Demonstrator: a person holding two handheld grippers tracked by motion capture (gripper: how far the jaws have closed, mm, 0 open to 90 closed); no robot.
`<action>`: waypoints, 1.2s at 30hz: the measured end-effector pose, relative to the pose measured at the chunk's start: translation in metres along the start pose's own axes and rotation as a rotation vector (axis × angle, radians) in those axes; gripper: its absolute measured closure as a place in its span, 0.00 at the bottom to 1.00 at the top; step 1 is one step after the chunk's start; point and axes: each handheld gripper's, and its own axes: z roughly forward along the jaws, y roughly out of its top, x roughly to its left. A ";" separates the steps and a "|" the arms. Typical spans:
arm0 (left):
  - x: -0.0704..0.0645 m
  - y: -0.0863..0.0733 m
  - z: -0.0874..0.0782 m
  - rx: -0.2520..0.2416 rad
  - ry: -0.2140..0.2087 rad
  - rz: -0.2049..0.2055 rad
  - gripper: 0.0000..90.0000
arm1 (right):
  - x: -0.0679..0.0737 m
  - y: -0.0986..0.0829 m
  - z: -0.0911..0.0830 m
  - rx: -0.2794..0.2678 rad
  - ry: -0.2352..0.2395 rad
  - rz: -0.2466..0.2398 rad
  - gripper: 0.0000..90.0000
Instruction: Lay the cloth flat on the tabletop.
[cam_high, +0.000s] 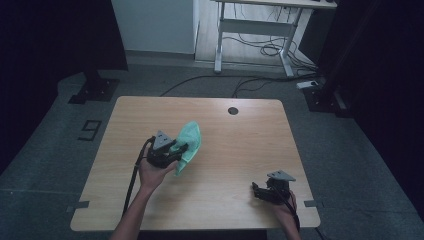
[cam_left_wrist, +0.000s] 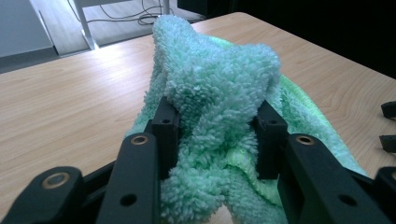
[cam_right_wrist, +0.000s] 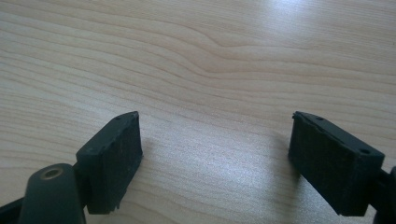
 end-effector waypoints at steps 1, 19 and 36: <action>0.000 0.000 0.002 -0.001 -0.003 -0.006 0.68 | 0.000 0.000 0.000 0.000 0.000 0.000 0.20; 0.002 -0.005 0.044 0.071 -0.002 -0.005 0.68 | 0.000 0.000 0.000 0.000 0.000 0.000 0.20; -0.009 -0.013 0.082 0.140 -0.015 0.017 0.67 | 0.000 0.000 0.000 0.000 -0.001 0.001 0.20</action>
